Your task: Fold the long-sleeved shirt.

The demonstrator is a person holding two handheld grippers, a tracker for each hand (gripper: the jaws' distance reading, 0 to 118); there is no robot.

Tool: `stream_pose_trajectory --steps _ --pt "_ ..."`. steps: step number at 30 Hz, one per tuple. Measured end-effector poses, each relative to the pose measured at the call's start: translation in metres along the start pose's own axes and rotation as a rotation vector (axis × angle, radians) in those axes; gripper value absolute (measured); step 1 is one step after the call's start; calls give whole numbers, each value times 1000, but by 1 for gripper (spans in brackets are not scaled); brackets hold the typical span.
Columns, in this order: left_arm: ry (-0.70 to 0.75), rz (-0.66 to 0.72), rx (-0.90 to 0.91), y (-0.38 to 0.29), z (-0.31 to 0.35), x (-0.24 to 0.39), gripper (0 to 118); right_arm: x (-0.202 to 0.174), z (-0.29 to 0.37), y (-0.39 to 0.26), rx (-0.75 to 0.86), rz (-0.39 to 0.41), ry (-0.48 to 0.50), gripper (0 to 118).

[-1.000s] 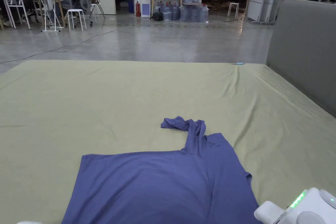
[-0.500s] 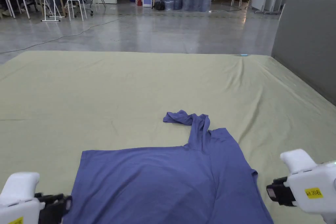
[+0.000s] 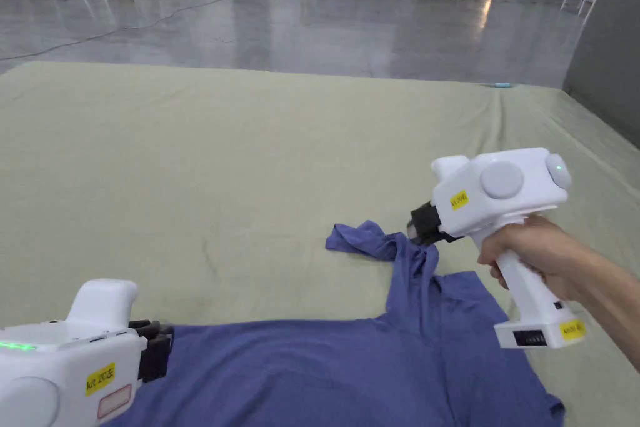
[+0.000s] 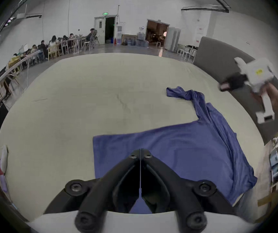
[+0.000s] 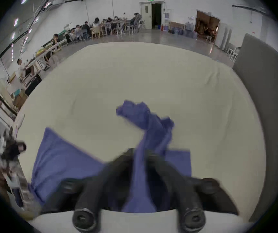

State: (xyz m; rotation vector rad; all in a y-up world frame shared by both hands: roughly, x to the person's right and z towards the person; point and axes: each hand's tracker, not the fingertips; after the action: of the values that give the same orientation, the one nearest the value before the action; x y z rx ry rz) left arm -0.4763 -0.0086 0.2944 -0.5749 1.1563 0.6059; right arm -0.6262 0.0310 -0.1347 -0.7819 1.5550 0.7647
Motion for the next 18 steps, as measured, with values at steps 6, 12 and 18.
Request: stream_pose_trajectory --steps 6,12,18 --pt "-14 28 -19 -12 -21 0 0 -6 -111 69 -95 16 -39 73" --pt "10 63 -44 -19 -29 -11 0 -10 -185 80 -265 64 -148 59" --pt "27 67 -52 -19 -20 -9 0 -32 -135 54 -206 29 -158 7"
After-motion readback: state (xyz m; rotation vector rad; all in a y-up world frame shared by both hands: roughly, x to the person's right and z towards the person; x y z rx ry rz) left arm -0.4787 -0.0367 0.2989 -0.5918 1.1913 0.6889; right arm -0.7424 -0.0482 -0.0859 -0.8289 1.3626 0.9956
